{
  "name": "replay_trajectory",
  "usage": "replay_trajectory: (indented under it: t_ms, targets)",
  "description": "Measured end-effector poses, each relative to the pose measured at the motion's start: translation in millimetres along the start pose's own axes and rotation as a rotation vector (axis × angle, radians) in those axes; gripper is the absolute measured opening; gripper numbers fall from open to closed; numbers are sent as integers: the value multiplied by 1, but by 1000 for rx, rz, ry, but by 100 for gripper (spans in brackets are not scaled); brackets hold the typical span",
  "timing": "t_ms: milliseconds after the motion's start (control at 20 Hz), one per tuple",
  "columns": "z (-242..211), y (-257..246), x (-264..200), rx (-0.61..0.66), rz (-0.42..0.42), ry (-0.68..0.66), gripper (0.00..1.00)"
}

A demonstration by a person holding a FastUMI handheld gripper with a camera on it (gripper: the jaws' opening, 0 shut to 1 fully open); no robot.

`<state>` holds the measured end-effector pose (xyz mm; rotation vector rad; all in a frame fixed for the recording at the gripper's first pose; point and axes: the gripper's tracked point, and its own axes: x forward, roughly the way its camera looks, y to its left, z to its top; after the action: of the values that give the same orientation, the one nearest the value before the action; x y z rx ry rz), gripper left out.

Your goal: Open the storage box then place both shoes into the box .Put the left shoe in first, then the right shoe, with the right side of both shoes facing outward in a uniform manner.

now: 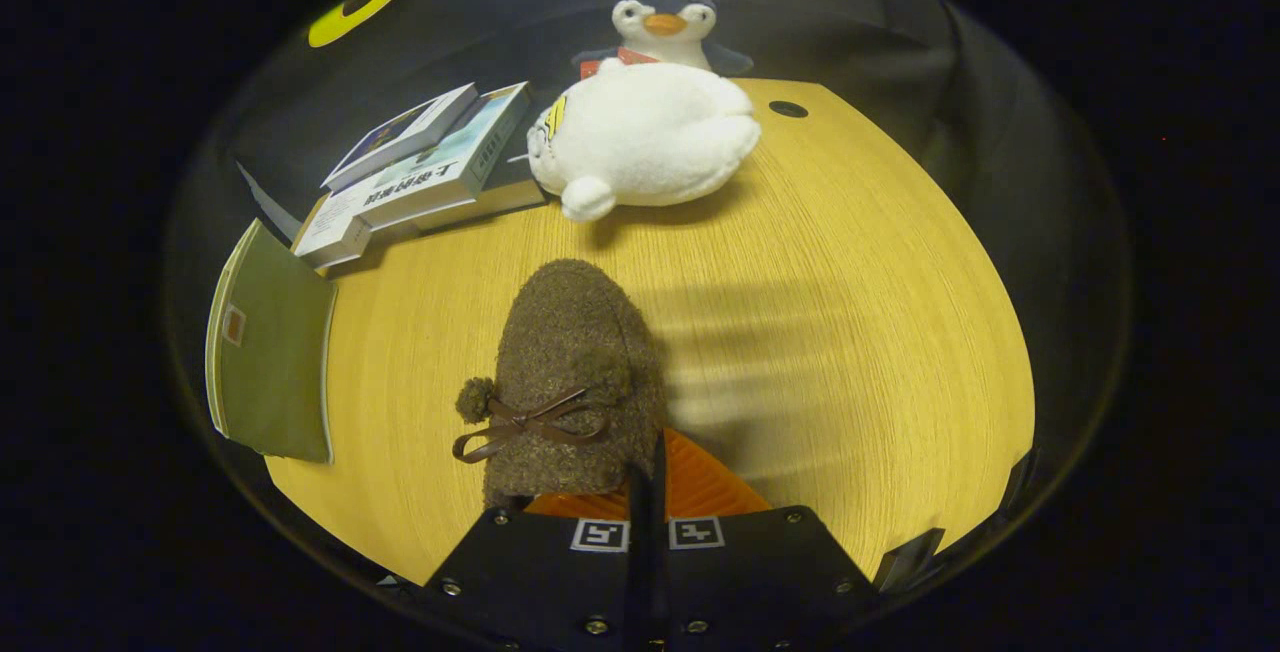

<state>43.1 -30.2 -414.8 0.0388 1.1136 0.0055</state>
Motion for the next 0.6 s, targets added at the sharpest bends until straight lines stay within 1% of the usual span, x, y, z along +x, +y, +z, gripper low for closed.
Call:
replay_trajectory:
  t_ms: [200,400,600]
  targets:
    - [23,28,-26,-28,38,-29,0]
    - [44,56,-51,-54,55,-62,0]
    - [60,92,-73,-77,109,-83,0]
